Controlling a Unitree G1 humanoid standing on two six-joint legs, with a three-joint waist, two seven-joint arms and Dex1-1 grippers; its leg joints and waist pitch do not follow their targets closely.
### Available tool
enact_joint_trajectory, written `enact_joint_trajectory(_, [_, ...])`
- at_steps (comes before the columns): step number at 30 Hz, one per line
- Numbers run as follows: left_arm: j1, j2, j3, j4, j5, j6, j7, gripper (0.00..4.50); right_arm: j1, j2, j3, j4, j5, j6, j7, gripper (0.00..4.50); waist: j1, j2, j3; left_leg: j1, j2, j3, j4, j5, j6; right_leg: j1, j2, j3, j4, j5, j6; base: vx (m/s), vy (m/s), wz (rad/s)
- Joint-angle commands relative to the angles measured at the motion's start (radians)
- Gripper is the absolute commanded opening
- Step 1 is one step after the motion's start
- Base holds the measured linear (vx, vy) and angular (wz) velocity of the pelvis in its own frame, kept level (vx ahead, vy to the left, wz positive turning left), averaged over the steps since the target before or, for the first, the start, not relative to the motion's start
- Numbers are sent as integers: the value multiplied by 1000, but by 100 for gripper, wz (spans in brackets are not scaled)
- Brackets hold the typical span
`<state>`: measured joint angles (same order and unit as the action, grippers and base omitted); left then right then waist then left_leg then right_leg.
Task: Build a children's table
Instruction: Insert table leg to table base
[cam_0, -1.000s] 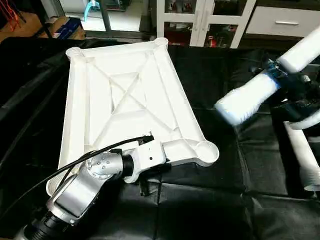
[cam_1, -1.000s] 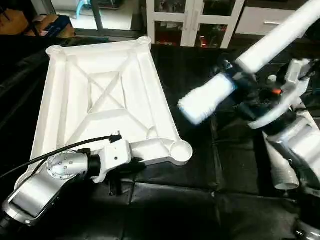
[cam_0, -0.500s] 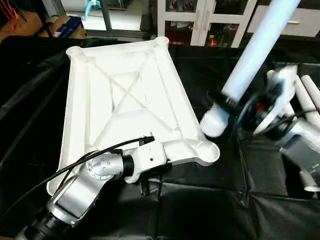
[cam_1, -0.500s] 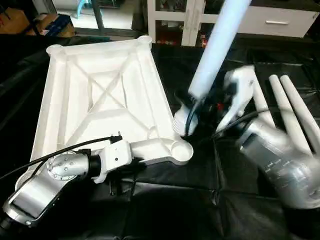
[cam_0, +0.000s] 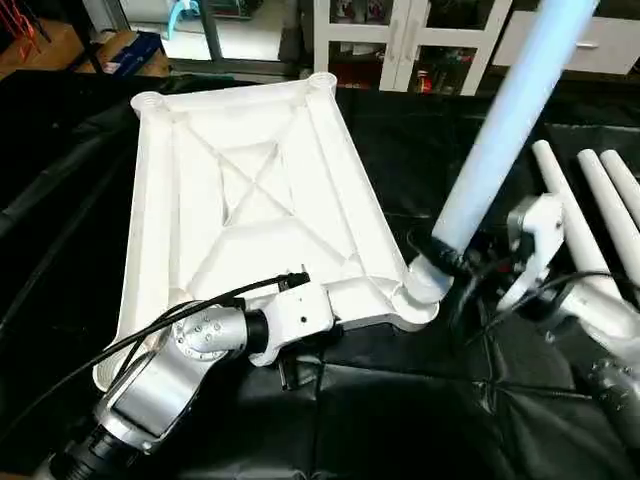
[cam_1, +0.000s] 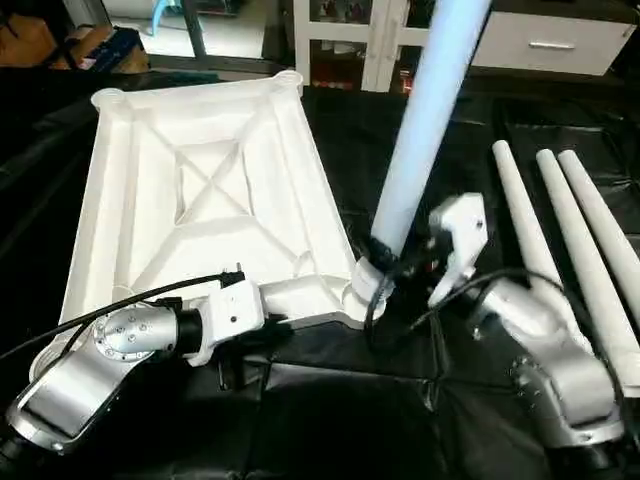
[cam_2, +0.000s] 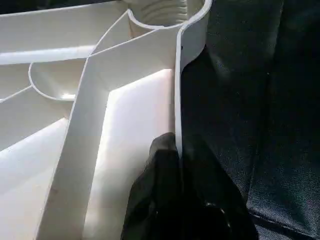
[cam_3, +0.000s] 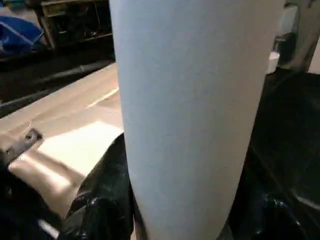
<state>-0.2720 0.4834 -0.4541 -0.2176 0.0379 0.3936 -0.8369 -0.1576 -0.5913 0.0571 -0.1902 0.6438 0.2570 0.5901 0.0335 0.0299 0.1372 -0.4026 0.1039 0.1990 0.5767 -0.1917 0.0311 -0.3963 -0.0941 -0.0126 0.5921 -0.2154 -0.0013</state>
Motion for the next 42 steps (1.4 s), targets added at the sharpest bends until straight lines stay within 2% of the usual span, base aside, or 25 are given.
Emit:
enact_joint_trajectory(1, [31,-14,-43,48,6,7,7,5,9,6,14,4,-17,-25,36,187,-8,-25,-38,31,124,-56,-75,-107,138,28,-72,37,-58,-17,-244,0,0,0])
enact_joint_trajectory(8, [18,-29,-43,68,15,2,9,5,29,26,23,-5,-38,-46,89,187,-8,-26,-33,35,126,-57,-80,-139,126,22,-72,39,-64,-69,-233,0,0,0])
enact_joint_trajectory(15, [14,-31,-43,73,19,0,5,5,48,9,62,4,-126,-108,134,187,-10,-28,-28,34,127,-59,-88,-201,94,20,-74,42,-72,-134,-211,0,0,0])
enact_joint_trajectory(22, [15,-33,-42,77,26,-3,-3,5,56,22,51,39,-176,-157,148,187,-10,-27,-27,33,129,-60,-89,-190,102,20,-75,42,-72,-119,-213,0,0,0])
enact_joint_trajectory(25, [15,-32,-41,76,26,-4,-4,5,55,25,51,51,-187,-169,156,187,-11,-28,-25,34,129,-61,-92,-220,92,19,-76,43,-76,-157,-210,0,0,0])
enact_joint_trajectory(29, [17,-30,-38,75,29,-3,-7,5,64,30,54,75,-213,-197,175,187,-11,-30,-23,34,129,-61,-93,-223,88,18,-76,44,-77,-157,-205,0,0,0])
enact_joint_trajectory(40, [26,-23,-37,63,33,-1,-11,5,92,32,62,89,-229,-213,198,187,-10,-26,-21,39,132,-63,-102,-249,75,20,-76,43,-82,-165,-203,0,0,0])
enact_joint_trajectory(41, [27,-22,-37,62,33,-1,-12,5,93,35,61,86,-223,-208,201,187,-8,-23,-21,41,132,-63,-103,-262,69,20,-77,44,-84,-181,-201,0,0,0])
enact_joint_trajectory(42, [26,-22,-37,63,34,-2,-15,5,96,37,70,70,-212,-190,219,187,-9,-24,-23,42,132,-63,-102,-259,68,21,-77,45,-84,-176,-199,0,0,0])
